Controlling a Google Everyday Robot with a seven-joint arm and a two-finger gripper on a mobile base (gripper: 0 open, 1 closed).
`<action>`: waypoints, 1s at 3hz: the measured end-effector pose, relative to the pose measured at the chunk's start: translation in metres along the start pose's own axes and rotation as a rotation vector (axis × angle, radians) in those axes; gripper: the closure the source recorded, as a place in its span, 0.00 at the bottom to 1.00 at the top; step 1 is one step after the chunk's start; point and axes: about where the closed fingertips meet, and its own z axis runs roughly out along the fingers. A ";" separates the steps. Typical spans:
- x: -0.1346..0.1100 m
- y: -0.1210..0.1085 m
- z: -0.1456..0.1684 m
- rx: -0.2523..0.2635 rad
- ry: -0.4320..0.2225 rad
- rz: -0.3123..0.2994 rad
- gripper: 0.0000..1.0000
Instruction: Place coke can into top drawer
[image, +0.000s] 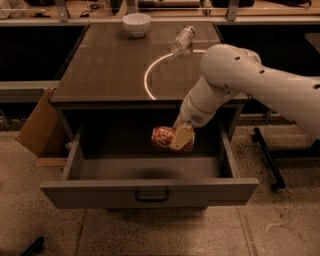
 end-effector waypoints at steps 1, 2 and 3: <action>0.010 -0.004 0.032 0.021 0.004 0.089 0.81; 0.024 -0.010 0.062 0.053 -0.005 0.184 0.50; 0.031 -0.012 0.077 0.060 -0.006 0.228 0.27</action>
Offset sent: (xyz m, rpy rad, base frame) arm 0.0219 -0.0030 -0.0846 0.0342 0.0120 -0.2681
